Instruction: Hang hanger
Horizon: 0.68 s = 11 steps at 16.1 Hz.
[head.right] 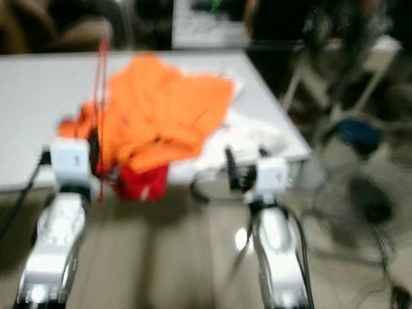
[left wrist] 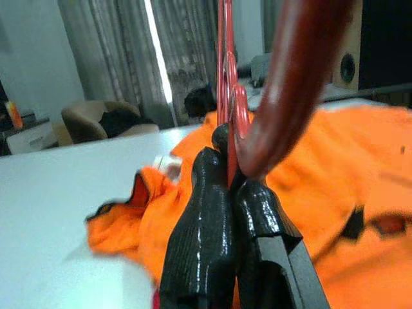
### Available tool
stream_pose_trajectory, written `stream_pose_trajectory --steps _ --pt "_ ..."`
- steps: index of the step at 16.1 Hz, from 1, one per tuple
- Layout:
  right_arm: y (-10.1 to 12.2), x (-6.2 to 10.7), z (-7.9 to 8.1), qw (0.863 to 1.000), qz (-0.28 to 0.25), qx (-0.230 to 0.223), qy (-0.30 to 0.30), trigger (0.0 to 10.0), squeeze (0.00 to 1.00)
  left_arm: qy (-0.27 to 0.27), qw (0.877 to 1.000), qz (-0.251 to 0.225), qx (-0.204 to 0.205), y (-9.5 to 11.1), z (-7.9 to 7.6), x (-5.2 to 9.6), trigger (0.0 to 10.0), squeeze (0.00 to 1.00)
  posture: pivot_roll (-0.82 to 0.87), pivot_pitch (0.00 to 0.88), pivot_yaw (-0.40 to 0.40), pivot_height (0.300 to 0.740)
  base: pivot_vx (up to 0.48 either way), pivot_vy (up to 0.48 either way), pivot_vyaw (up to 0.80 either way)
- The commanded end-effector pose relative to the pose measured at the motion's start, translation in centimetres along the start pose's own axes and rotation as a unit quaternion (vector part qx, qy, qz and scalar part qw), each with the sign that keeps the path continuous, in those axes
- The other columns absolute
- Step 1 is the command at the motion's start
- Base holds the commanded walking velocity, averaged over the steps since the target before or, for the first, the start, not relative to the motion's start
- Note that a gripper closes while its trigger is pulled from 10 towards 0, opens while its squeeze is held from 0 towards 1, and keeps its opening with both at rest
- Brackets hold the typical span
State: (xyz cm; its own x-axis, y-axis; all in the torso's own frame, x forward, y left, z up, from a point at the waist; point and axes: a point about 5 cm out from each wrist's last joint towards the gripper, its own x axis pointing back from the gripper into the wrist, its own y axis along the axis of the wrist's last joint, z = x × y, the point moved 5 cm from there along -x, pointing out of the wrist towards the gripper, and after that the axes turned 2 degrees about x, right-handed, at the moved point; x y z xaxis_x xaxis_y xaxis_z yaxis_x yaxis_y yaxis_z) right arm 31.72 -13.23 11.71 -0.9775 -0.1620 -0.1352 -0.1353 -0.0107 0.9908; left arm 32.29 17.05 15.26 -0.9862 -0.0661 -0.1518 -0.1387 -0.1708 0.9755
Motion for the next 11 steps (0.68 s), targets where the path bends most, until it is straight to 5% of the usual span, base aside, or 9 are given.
stream_pose_trajectory --steps 1,3,6,8,11 --pt "-0.6 -0.3 -0.3 1.0 0.018 0.014 0.0 10.0 1.0 0.0 1.0 0.004 0.002 -0.1 -0.4 0.0 10.0 0.0 -0.02 0.0 0.001 0.74 0.48 0.0 0.0" --pt "-0.9 -0.4 -0.5 1.0 0.021 0.015 0.001 10.0 1.0 -0.001 1.0 -0.002 -0.005 0.2 -0.5 -0.1 10.0 0.0 -0.01 0.0 -0.002 0.74 0.48 0.0 0.0" --pt "-0.9 -0.7 -0.1 0.999 0.027 0.018 0.01 10.0 0.0 0.007 1.0 -0.008 0.0 0.7 -0.3 -0.2 10.0 0.0 -0.02 0.0 -0.001 0.74 0.48 0.0 0.0" --pt "-0.6 -0.9 0.1 0.999 0.025 0.019 0.019 10.0 0.0 0.017 1.0 -0.015 -0.01 0.9 -0.2 -0.3 10.0 0.0 -0.02 0.0 -0.002 0.74 0.474 0.0 0.0" --pt "-0.4 -1.1 0.4 0.999 0.02 0.021 0.031 10.0 0.0 0.025 0.999 -0.018 -0.024 1.1 0.1 -0.6 10.0 0.0 -0.01 0.0 -0.001 0.74 0.0 0.0 0.49"
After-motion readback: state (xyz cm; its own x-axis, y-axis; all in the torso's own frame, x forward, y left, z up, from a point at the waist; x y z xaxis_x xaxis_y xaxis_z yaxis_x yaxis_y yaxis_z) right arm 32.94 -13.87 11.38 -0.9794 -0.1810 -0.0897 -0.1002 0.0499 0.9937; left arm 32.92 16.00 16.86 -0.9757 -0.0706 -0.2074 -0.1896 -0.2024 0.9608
